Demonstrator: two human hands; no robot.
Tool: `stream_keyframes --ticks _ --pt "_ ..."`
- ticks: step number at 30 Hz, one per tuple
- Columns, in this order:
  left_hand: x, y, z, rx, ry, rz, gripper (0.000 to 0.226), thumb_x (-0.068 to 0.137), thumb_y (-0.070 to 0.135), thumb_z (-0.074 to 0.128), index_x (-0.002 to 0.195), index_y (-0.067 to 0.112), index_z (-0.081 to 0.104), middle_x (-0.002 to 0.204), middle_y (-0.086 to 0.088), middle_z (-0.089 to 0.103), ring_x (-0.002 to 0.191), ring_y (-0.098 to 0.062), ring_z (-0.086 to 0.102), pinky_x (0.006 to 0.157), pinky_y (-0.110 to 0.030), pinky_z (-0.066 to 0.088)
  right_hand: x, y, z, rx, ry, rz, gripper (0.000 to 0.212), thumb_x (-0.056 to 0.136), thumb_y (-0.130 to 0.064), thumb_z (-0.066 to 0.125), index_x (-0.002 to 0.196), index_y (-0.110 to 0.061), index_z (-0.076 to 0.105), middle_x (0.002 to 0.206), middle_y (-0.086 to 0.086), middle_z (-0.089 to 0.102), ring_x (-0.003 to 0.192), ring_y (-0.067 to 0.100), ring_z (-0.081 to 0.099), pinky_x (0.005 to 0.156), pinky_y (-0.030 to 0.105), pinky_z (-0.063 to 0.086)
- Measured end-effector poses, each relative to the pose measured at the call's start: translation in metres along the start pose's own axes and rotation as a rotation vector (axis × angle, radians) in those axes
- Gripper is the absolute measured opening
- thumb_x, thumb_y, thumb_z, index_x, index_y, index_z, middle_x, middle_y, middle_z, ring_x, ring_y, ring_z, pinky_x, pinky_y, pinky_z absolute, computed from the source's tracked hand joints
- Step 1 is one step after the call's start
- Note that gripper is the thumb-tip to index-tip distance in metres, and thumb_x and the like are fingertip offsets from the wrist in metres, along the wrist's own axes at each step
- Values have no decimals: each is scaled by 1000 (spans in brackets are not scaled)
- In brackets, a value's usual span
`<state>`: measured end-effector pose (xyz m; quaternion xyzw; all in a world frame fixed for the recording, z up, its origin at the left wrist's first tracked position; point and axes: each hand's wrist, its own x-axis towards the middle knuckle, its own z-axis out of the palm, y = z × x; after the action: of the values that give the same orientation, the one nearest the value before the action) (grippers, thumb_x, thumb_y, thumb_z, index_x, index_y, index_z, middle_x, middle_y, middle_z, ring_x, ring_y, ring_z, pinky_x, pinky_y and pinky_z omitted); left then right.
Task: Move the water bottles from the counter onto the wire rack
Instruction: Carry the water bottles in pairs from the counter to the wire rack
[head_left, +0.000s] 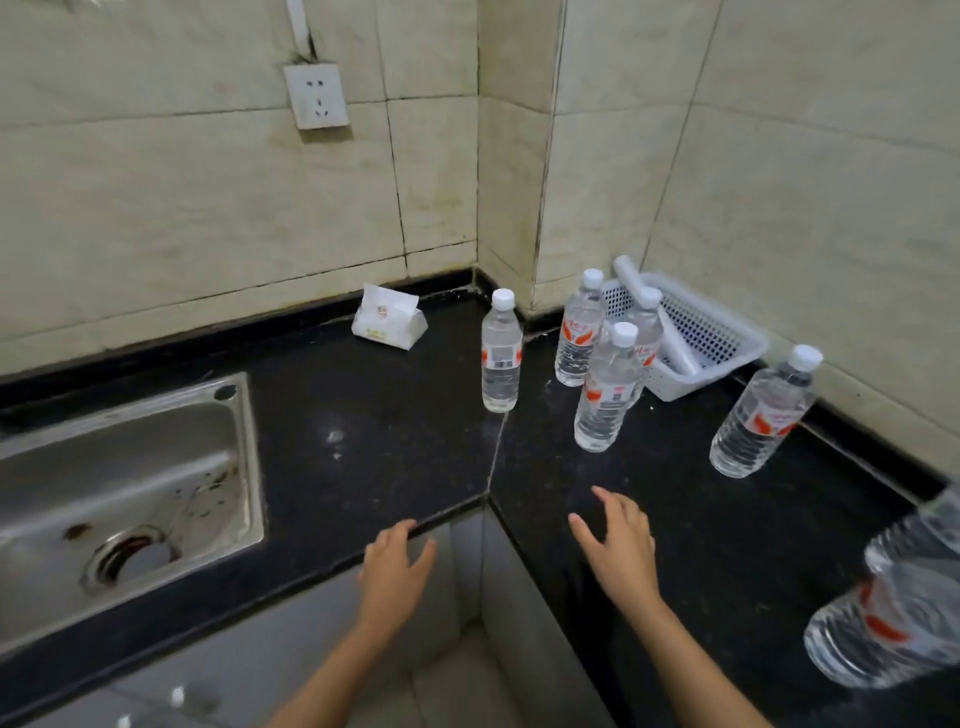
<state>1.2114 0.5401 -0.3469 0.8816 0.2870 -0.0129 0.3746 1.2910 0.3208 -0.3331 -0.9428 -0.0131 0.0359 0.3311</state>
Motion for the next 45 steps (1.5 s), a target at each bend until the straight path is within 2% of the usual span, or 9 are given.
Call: stream_keyframes --ticks 11,16,20,26,31,36,39,42,45 --pt "103 73 22 -129 -116 133 51 88 27 55 134 11 39 133 -14 48 124 -28 43 103 -47 37 53 -9 -14 49 139 161 56 88 -33 57 137 -15 39 138 8 41 129 26 35 105 37 29" --pt "151 104 18 -247 -59 165 65 83 22 62 139 11 31 138 -15 42 127 -30 40 105 -50 35 87 -32 -19 60 202 185 57 87 -29 59 137 -15 38 138 9 42 129 27 36 106 39 31" --pt "184 128 13 -317 -12 217 76 78 20 68 140 9 28 142 -16 36 131 -30 35 108 -44 32 115 -48 -16 106 259 207 60 84 -26 63 137 -14 37 135 11 44 127 27 37 106 40 33" --pt "213 162 26 -359 33 280 90 70 25 76 142 10 24 142 -18 34 129 -34 34 103 -47 32 145 -64 -2 242 444 312 72 79 -19 68 139 -15 30 131 10 47 123 25 43 102 42 40" --pt "226 181 45 -413 97 187 97 66 30 79 142 13 22 143 -16 35 131 -36 32 103 -54 30 166 -74 6 316 565 474 82 74 -23 74 140 -14 27 133 17 41 126 32 38 101 44 39" --pt "242 187 50 -554 130 131 88 67 25 78 139 14 28 139 -12 44 128 -33 39 105 -53 31 193 -74 9 472 640 595 96 66 -27 79 142 -13 21 139 16 38 128 32 39 104 45 38" --pt "254 176 43 -628 59 175 77 66 19 78 131 13 37 129 -10 52 118 -28 50 102 -47 39 202 -65 10 559 654 579 84 62 -27 80 132 -18 33 128 8 52 116 27 52 99 44 45" --pt "270 164 29 -675 -143 275 69 67 7 77 125 11 40 115 -5 53 104 -20 54 89 -32 43 205 -55 2 592 581 538 75 62 -25 80 124 -21 38 114 0 58 107 23 58 95 45 48" --pt "286 157 15 -674 -341 337 69 67 -2 75 125 10 40 111 -4 52 100 -18 53 89 -33 43 208 -44 -7 619 514 478 75 58 -24 82 121 -21 42 112 -1 59 103 20 60 91 47 51"
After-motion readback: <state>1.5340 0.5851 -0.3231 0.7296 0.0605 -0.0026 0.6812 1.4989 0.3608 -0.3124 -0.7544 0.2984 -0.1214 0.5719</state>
